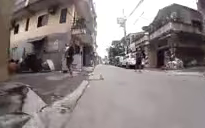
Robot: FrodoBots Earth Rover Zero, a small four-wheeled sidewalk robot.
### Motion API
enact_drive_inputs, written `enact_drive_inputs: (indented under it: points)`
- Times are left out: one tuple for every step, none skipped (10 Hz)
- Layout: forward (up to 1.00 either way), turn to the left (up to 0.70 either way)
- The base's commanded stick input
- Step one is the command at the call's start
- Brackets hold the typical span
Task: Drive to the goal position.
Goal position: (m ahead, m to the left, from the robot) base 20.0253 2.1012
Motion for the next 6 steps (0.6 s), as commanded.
enact_drive_inputs:
  points:
    - [1.00,0.00]
    - [1.00,0.00]
    - [1.00,0.00]
    - [1.00,0.00]
    - [1.00,0.00]
    - [1.00,0.00]
